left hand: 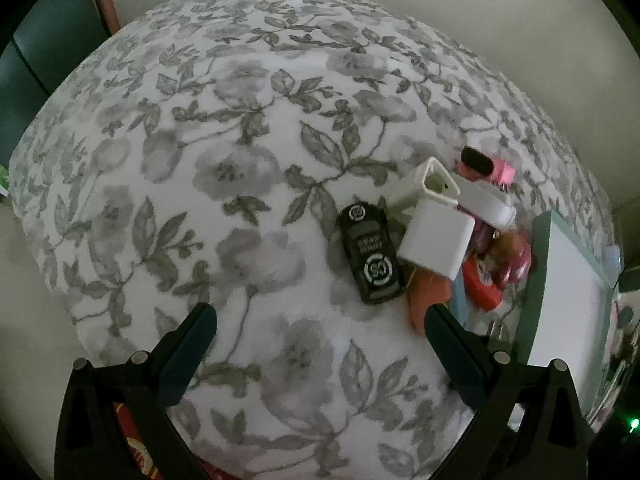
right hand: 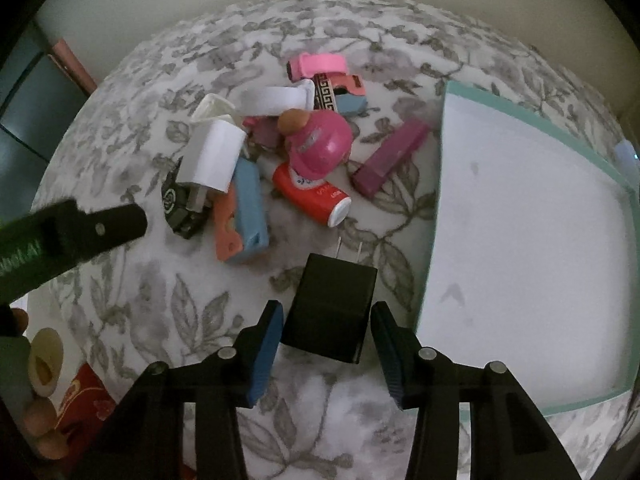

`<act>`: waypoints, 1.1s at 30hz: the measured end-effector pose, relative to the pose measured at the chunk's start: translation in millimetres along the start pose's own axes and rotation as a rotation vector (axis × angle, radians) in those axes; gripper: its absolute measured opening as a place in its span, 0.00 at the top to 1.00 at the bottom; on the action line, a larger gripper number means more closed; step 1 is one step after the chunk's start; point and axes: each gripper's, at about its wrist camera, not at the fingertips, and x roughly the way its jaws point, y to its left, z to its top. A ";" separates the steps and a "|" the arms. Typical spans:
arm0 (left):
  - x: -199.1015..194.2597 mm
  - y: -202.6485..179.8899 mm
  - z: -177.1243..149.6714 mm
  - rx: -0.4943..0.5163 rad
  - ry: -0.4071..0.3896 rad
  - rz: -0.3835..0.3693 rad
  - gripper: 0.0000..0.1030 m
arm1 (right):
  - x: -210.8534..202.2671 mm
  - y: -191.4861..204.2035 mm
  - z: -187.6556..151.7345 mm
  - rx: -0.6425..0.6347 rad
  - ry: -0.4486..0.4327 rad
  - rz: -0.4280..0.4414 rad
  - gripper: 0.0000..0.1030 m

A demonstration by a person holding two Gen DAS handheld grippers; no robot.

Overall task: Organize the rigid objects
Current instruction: 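Grasp the black charger plug with the right gripper, then grasp the white charger cube with the left gripper while the right holds the black plug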

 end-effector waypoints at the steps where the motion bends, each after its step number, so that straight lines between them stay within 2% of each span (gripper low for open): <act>1: 1.3 0.7 2.0 -0.006 -0.002 -0.001 0.00 | 0.6 0.6 0.6 -0.003 0.003 -0.002 0.53; 9: 17.6 6.5 19.2 -0.069 -0.009 0.036 0.00 | 15.6 1.4 8.4 -0.012 0.039 -0.032 0.56; 13: 25.0 0.2 26.1 -0.053 -0.021 0.046 0.00 | 25.6 0.2 14.5 -0.018 0.054 -0.031 0.56; 18: 32.0 -8.0 32.7 -0.011 -0.051 0.094 0.00 | 35.1 -0.6 26.2 -0.018 0.054 -0.025 0.56; 21: 28.3 -4.8 36.1 -0.041 -0.043 0.040 0.00 | 37.6 -2.4 29.7 -0.018 0.054 -0.017 0.56; 23: 20.9 -5.4 36.8 -0.052 -0.066 0.022 0.00 | 38.9 -3.1 31.1 -0.019 0.054 -0.014 0.56; 26: 12.1 -17.8 36.9 0.007 -0.105 0.013 0.00 | 40.2 -4.1 32.1 -0.020 0.053 -0.014 0.56; 33: 17.5 -51.7 31.3 0.156 -0.097 -0.014 0.02 | 33.9 -9.0 24.5 -0.024 0.052 -0.013 0.56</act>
